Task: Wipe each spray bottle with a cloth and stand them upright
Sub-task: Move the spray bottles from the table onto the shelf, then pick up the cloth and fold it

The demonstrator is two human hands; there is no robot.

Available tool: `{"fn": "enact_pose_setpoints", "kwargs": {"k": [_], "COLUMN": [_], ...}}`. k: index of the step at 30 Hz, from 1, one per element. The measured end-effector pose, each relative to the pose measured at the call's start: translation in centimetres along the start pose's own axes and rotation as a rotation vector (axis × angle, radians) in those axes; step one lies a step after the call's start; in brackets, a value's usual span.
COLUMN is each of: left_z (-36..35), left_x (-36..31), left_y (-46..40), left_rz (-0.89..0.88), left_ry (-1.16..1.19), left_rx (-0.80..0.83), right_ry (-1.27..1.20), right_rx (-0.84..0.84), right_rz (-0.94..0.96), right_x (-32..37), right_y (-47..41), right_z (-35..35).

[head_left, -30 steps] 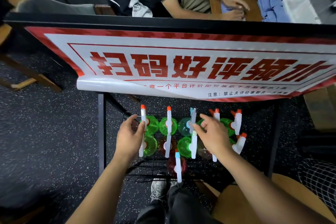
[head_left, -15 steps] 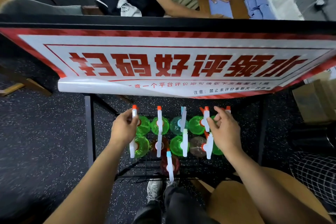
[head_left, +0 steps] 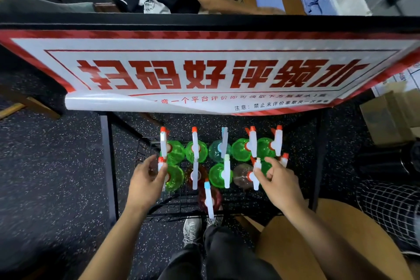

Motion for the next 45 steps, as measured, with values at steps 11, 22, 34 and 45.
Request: {"fn": "enact_pose_setpoints", "kwargs": {"k": [11,22,34,45], "left_z": [-1.2,0.0,0.5,-7.3], "left_x": [1.4,-0.1,-4.0,-5.9], "left_y": [2.0,3.3,8.1,15.6], "left_rz": [-0.016,-0.094,-0.447,-0.72], "left_ry": [-0.017,-0.026,-0.087,-0.21], "left_rx": [0.075,0.006,0.038,0.344], "right_ry": [0.05,0.023,-0.096,-0.227], "right_rx": [0.095,0.054,0.098,-0.036], "right_rz": [0.024,-0.02,0.096,-0.107], "right_x": [0.8,0.2,1.5,-7.2], "right_y": [0.7,2.6,8.5,20.2], "right_z": [-2.4,-0.2,-1.7,-4.9]}}
Point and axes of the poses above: each hand's wrist, its own y-axis away from the middle knuckle, its own z-axis out of the back of the hand, x = y × z, the point moved 7 cm from there along -y, towards the middle knuckle, and after that the axes turned 8 degrees about -y, right-handed, at the moved point
